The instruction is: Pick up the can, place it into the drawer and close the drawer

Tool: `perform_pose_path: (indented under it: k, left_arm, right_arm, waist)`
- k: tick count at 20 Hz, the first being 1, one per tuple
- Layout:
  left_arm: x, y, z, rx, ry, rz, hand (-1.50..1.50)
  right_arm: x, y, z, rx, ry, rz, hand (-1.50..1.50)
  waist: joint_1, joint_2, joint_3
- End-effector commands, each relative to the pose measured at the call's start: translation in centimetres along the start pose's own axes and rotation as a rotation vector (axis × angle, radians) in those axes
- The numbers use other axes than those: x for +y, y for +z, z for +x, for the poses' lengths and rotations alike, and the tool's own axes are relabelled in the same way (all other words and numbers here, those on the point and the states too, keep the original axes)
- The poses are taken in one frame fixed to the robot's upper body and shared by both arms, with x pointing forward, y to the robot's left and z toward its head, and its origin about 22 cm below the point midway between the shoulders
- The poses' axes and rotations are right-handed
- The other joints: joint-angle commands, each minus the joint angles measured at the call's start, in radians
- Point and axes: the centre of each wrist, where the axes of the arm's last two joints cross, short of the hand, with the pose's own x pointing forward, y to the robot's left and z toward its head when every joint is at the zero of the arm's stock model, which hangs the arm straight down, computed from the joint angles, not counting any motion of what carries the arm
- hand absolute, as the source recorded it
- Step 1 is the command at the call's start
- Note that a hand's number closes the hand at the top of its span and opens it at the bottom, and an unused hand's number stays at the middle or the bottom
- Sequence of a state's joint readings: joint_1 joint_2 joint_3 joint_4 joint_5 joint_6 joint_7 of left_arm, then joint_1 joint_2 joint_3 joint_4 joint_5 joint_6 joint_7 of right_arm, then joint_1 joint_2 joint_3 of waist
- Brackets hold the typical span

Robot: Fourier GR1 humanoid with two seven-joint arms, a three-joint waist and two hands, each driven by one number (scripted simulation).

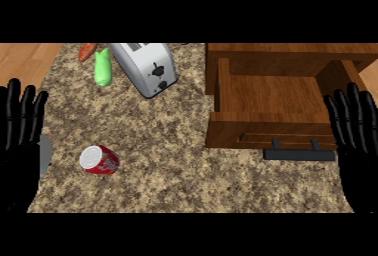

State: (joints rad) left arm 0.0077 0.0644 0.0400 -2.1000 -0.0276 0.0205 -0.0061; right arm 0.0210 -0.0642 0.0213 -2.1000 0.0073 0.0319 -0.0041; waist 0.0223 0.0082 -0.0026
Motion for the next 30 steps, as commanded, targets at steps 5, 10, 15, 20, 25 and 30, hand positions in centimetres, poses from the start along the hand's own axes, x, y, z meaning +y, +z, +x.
perform_pose_path:
  k: [5, 10, 15, 20, 25, 30]
  left_arm:
    - [4.9, 4.2, 2.3, 0.015, 0.030, -0.073, -1.50]
    - [6.2, 7.0, 0.6, 0.408, 0.034, 0.099, -1.50]
    - [8.0, 7.9, 2.4, 0.422, 0.041, 0.104, -1.50]
    - [10.5, 6.8, 2.1, 0.402, 0.060, 0.114, -1.50]
    - [7.8, 6.5, 1.2, 0.464, 0.053, 0.078, -1.50]
    - [6.4, 7.5, -2.8, 0.485, 0.066, 0.079, -1.50]
  right_arm:
    - [-0.3, -0.3, 0.1, -0.027, 0.002, -0.064, -1.50]
    - [-2.5, 1.3, -1.4, 0.286, 0.026, -0.207, -1.50]
    - [-0.9, 0.6, -0.3, 0.290, 0.016, -0.204, -1.50]
    - [-3.6, 1.1, -0.3, 0.284, 0.010, -0.177, -1.50]
    - [-3.2, 2.9, -0.8, 0.279, 0.033, -0.216, -1.50]
    - [-5.0, 3.1, -1.1, 0.259, 0.022, -0.203, -1.50]
  waist:
    - [-0.012, -0.011, 0.002]
    - [-0.006, -0.010, 0.003]
    - [-0.014, -0.010, 0.002]
    - [-0.019, -0.009, 0.003]
    - [-0.022, -0.009, 0.003]
    - [-0.023, -0.009, 0.003]
